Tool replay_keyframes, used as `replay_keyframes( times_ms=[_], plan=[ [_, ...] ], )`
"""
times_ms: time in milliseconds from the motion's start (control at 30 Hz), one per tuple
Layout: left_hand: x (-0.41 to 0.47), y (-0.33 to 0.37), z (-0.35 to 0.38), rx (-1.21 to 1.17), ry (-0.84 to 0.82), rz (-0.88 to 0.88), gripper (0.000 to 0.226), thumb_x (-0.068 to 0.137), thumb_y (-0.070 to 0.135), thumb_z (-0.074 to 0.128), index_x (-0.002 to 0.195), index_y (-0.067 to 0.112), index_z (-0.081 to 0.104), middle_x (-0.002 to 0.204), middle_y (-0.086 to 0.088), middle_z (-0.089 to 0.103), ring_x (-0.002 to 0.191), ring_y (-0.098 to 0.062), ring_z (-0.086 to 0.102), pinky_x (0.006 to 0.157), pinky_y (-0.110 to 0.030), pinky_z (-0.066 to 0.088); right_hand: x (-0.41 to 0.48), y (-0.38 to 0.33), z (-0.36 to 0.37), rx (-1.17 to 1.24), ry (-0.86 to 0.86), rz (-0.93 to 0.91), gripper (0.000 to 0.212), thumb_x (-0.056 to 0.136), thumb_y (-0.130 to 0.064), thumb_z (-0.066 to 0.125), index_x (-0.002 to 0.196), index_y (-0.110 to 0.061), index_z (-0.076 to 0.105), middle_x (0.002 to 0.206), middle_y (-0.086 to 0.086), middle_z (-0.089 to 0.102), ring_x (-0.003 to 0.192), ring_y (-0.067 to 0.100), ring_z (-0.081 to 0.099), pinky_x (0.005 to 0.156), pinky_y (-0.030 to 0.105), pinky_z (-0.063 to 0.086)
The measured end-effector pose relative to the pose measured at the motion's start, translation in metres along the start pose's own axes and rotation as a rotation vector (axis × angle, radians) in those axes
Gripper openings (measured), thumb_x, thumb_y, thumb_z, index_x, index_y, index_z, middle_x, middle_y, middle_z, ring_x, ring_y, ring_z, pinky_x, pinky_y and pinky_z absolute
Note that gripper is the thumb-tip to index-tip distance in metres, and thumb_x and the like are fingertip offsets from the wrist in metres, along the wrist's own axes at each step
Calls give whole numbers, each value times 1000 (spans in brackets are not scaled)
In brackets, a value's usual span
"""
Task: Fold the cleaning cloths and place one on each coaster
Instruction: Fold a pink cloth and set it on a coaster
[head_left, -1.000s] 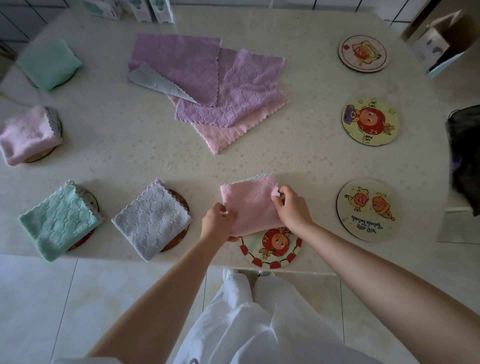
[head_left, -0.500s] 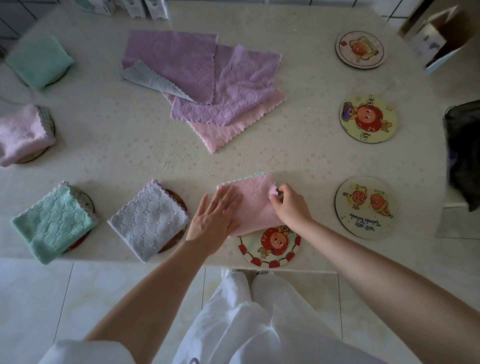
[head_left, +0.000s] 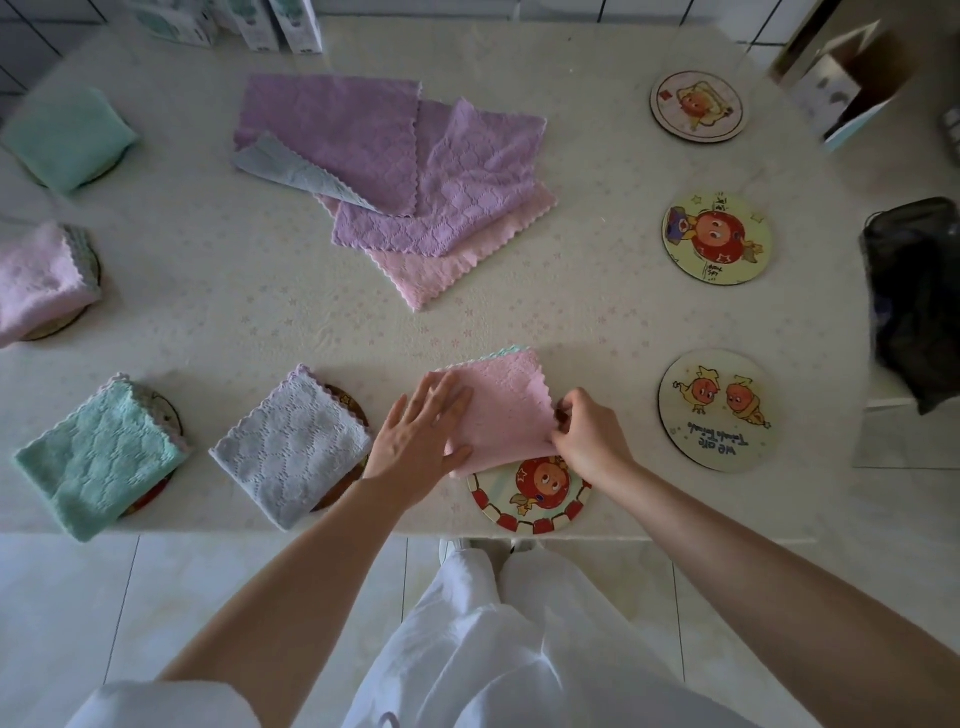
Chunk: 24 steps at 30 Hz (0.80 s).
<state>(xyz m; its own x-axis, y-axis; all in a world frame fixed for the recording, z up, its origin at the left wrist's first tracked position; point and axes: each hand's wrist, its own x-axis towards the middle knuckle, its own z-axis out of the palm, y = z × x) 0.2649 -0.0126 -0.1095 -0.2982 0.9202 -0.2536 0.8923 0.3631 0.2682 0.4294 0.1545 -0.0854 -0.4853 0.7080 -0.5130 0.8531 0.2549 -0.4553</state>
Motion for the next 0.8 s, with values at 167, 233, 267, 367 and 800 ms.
replay_keyframes(
  times_ms=[167,233,267,367,800],
  plan=[
    [16,-2,-4,-238,97,-135,65,90,29,60,146,14,30,159,-4,16,146,-22,13,114,-40,18,-4,-7,0,145,-91,153,17,80,-10,55,95,-3,57,81,6,64,60,17,59,53,29,50],
    [29,1,-11,-322,125,-198,53,88,15,61,136,8,41,147,-9,38,138,-24,30,113,-46,31,-2,-11,-2,230,-129,236,19,80,-17,59,90,-1,60,74,7,63,54,18,58,52,30,51],
    [35,1,-15,-344,141,-223,45,87,10,60,129,7,45,137,-9,48,130,-24,38,108,-43,38,-1,-11,-4,265,-141,266,23,81,-23,61,89,-1,60,72,6,61,53,17,55,51,30,48],
    [55,2,-26,-400,139,-341,39,85,4,52,123,9,47,120,-8,57,112,-24,47,94,-34,45,3,-14,-6,379,-167,343,28,83,-31,65,86,-4,59,64,7,57,46,16,47,47,27,39],
    [60,4,-51,-983,-85,-820,13,79,13,64,89,6,69,90,-13,67,86,-30,65,83,-38,56,-12,-16,-28,870,-259,355,21,85,-8,66,101,4,58,99,21,64,89,33,66,80,42,57]
  ],
)
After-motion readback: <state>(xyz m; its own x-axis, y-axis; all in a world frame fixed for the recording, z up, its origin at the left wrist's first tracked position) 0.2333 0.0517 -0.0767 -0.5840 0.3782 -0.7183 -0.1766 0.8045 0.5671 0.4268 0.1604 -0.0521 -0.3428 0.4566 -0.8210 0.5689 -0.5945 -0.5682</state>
